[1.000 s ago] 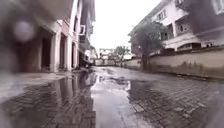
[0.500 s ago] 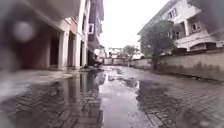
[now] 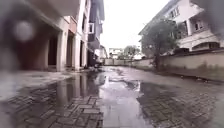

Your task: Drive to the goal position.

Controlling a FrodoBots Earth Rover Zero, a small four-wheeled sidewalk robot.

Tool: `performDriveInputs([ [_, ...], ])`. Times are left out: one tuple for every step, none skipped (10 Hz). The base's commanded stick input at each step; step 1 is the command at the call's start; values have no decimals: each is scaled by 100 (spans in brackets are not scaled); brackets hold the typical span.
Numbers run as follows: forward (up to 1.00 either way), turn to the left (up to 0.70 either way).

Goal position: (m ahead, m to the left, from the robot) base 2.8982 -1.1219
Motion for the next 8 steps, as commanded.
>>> performDriveInputs([
  [70, 0],
  [70, 0],
  [70, 0],
  [70, 0],
  [70, 0],
  [70, 0],
  [70, 0],
  [70, 0],
])
